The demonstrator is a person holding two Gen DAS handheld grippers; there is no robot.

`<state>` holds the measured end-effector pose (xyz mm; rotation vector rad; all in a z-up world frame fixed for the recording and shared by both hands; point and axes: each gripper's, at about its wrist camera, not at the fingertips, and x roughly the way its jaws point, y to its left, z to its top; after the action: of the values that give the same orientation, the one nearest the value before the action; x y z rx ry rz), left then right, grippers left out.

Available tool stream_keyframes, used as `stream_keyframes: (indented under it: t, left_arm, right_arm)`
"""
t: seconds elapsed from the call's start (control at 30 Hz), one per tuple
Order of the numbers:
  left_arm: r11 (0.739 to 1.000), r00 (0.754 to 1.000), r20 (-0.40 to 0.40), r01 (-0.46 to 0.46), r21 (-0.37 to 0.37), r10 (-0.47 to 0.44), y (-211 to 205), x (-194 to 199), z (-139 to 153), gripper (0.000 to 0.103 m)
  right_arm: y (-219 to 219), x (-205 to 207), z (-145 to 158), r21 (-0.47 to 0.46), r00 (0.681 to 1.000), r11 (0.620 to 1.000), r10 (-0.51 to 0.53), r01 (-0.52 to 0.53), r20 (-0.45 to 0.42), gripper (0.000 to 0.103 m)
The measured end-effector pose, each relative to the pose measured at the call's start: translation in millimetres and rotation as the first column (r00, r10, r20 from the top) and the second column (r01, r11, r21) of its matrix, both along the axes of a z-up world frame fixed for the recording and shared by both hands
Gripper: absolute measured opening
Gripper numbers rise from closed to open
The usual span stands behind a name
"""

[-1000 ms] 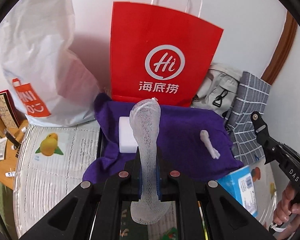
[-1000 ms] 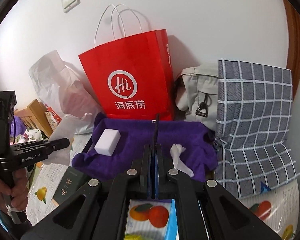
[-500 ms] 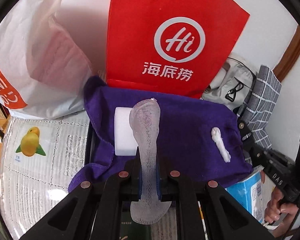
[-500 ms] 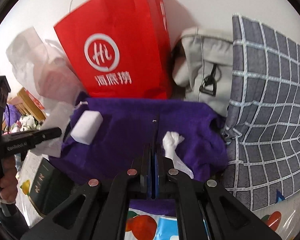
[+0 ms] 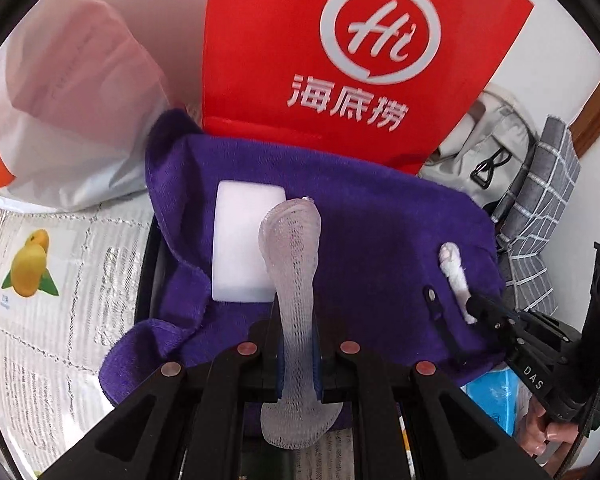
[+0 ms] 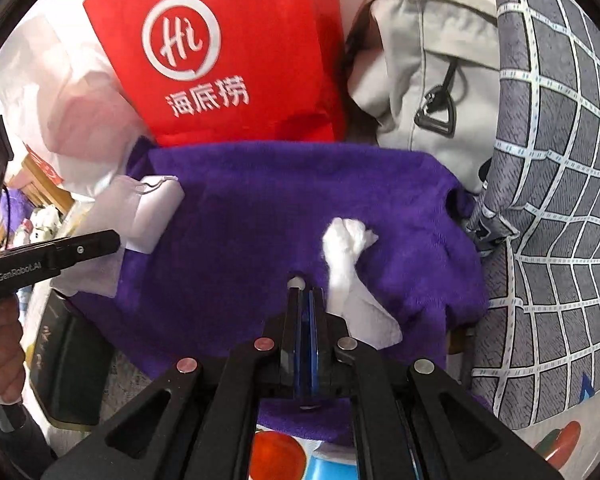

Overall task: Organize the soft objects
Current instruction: 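Carry the mesh bag with the left gripper over the purple towel, then open the left gripper to drop the mesh bag onto the towel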

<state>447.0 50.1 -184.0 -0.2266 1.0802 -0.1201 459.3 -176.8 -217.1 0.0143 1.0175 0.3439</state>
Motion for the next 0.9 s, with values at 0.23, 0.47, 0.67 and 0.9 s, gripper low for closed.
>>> stream_keyframes:
  t: [0.23, 0.47, 0.67, 0.9]
  left_arm:
    - [1.0, 1.0, -0.006, 0.014, -0.011, -0.014, -5.5, 3.2, -6.8, 0.01]
    - [0.999, 0.999, -0.008, 0.037, -0.023, -0.038, -11.9, 7.2, -9.8, 0.025]
    - [0.998, 1.0, 0.018, 0.017, 0.054, -0.018, -16.5, 6.7, -1.6, 0.058]
    - [0.998, 0.998, 0.07, -0.01, 0.065, 0.006, -7.9, -6.9, 20.2, 0.061]
  right_arm:
    - [-5.8, -2.8, 2.0, 0.009, 1.0, 1.0, -0.008, 0.008, 0.012, 0.004]
    - [-12.2, -17.0, 19.8, 0.018, 0.998, 1.0, -0.01, 0.009, 0.056, 0.022]
    - [-21.4, -41.8, 24.3, 0.045, 0.995, 0.998, -0.037, 0.033, 0.094, 0.041]
    - [-33.1, -77.7, 51.3, 0.052, 0.989, 0.997, -0.071, 0.064, 0.132, 0.049]
